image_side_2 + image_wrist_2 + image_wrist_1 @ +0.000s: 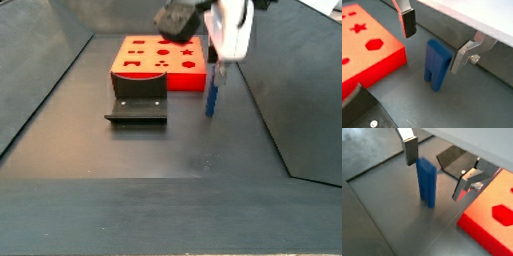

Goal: Pick up the square-circle object. Move up. Rotate the square-circle object. Move to above the board. Insert the square-circle object.
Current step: Rotate the square-circle object, then move to above the board.

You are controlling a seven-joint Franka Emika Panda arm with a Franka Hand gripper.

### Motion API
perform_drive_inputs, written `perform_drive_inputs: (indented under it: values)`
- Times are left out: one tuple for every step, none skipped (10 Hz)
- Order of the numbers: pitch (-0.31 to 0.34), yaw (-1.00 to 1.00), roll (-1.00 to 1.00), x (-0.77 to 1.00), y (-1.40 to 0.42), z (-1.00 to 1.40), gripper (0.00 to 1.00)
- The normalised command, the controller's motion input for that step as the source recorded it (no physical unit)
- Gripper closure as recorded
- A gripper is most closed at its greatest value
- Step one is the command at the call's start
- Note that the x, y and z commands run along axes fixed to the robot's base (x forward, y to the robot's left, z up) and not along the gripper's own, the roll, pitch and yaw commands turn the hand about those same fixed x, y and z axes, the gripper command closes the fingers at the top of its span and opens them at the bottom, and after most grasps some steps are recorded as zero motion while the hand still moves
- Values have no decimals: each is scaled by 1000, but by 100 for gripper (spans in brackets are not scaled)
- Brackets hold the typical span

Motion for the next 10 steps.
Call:
perform_drive_inputs:
  values:
    - [-46,-42,-67,20,9,-475,0]
    - [-45,-39,-72,22,8,-384,0]
    - [-42,-33,-82,30,8,-195,0]
    - [-35,-28,-89,0,0,0,100]
    - [317,-69,-186,24,-51,1000,100]
    - [321,-67,-185,23,-51,1000,100]
    - [287,-59,-175,26,-45,1000,100]
    - [210,-53,-158,28,-40,1000,100]
    - [173,-53,-149,27,-39,1000,100]
    - [114,-48,-130,27,-35,1000,100]
